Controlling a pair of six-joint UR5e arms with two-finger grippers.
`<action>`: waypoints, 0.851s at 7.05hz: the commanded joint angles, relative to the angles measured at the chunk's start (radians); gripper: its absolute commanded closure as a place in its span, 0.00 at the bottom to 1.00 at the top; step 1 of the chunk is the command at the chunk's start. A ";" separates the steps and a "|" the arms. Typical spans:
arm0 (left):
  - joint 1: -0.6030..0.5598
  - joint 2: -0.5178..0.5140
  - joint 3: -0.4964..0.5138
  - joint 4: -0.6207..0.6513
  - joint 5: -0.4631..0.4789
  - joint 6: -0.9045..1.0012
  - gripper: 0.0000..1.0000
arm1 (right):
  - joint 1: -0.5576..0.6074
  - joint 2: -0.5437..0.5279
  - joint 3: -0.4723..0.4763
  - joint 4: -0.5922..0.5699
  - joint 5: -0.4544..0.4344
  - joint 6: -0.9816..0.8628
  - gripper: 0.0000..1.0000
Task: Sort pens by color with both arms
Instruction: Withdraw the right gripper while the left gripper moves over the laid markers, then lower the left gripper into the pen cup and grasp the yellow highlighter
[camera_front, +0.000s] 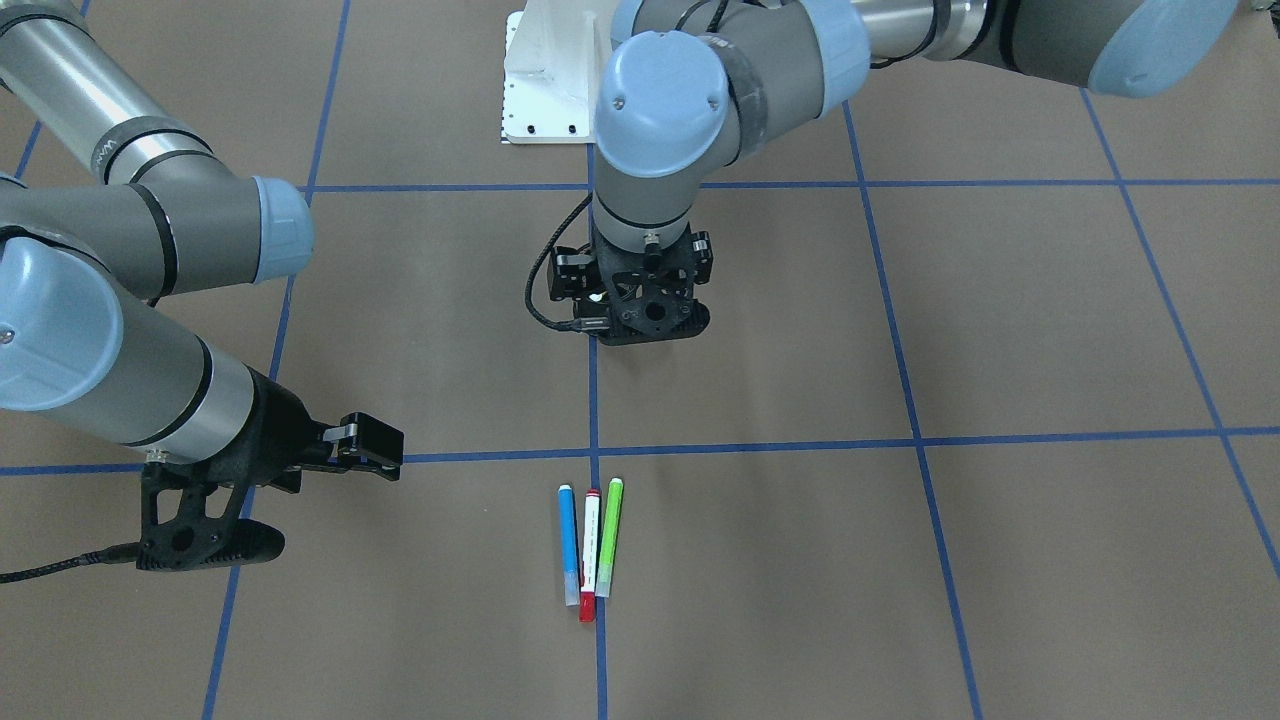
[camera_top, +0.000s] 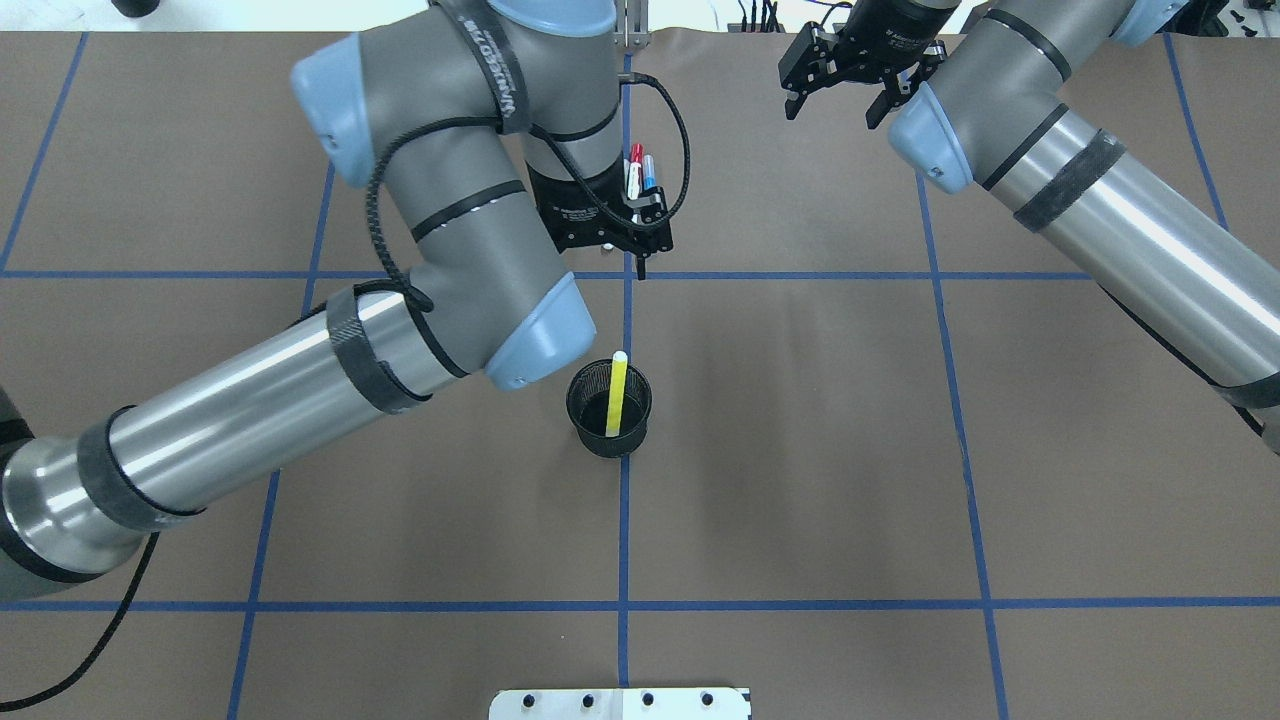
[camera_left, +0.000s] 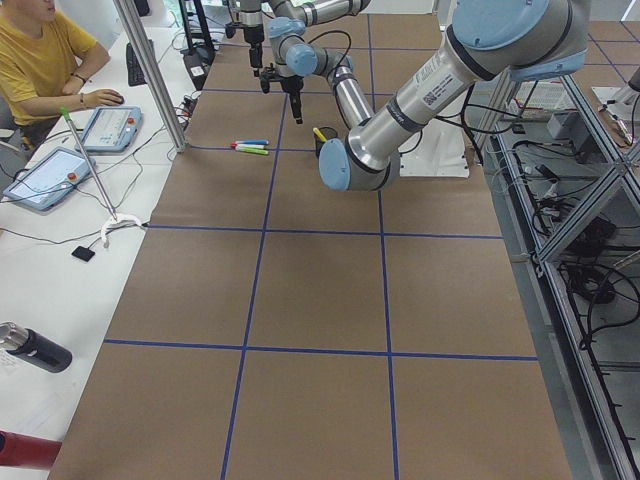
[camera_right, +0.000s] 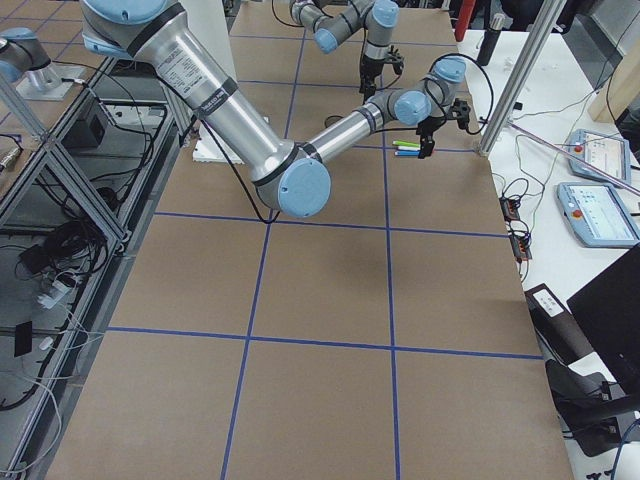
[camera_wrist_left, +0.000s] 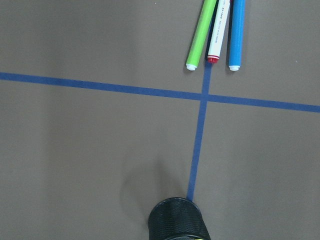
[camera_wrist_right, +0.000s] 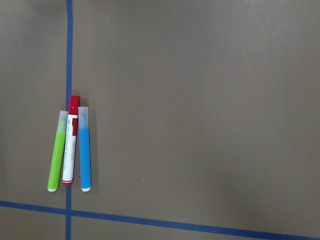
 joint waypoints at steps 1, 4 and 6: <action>0.055 -0.054 0.113 0.001 0.058 -0.014 0.01 | 0.001 -0.007 0.002 0.000 -0.002 -0.002 0.01; 0.089 -0.055 0.123 0.001 0.123 -0.009 0.09 | 0.001 -0.005 0.002 0.002 -0.005 -0.002 0.01; 0.089 -0.051 0.123 0.001 0.121 -0.003 0.50 | -0.001 -0.008 0.001 0.003 -0.012 -0.002 0.01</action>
